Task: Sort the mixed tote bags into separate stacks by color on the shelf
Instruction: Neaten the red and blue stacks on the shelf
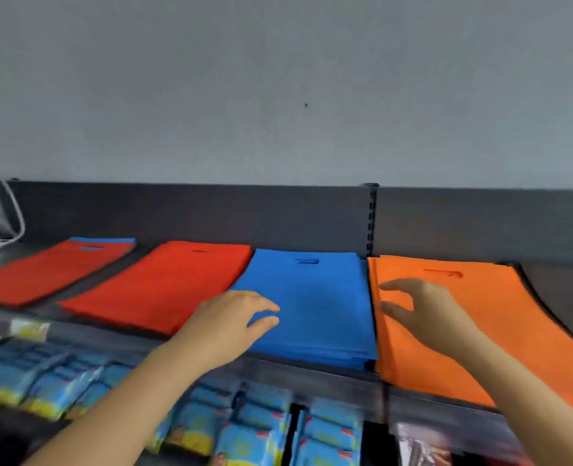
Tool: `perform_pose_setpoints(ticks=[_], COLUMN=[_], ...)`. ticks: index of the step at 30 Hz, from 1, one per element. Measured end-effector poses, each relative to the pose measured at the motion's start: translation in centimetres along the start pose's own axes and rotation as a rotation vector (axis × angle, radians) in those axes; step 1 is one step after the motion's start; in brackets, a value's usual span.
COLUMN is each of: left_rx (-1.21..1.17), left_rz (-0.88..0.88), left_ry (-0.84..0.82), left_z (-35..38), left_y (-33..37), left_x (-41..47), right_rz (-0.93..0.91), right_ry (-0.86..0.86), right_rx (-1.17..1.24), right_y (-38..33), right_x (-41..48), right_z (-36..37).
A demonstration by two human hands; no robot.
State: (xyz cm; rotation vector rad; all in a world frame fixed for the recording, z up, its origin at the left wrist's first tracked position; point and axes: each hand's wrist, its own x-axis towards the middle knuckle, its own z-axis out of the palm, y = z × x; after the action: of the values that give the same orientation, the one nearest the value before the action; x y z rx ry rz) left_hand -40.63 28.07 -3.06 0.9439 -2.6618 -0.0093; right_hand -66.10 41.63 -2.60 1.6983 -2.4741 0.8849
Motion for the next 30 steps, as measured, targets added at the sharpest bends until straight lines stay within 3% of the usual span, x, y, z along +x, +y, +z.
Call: perform_pose_setpoints(ticks=[6,16,26,30], left_rx=[-0.028,-0.111,0.016,0.039], left_rz=[-0.238,-0.467,-0.665,-0.677], left_ry=[0.056,0.136,0.216,0.258], left_z=[-4.1,-5.0,-7.2,-7.8], left_y=[-13.8,-27.9,-42.0,-46.6], left_x=[-9.5,-17.2,-18.1,-17.5], right_rz=[-0.182,-0.481,-0.502,-0.476], right_ry=[-0.158,-0.289,-0.347,-0.364], right_rx=[0.088,0.159,0.266,0.199], right_y=[-15.4,-33.4,-47.3,-51.4], right_x=[1.6,5.3,11.9,13.1], right_z=[9.8,22.0,32.4,35.7])
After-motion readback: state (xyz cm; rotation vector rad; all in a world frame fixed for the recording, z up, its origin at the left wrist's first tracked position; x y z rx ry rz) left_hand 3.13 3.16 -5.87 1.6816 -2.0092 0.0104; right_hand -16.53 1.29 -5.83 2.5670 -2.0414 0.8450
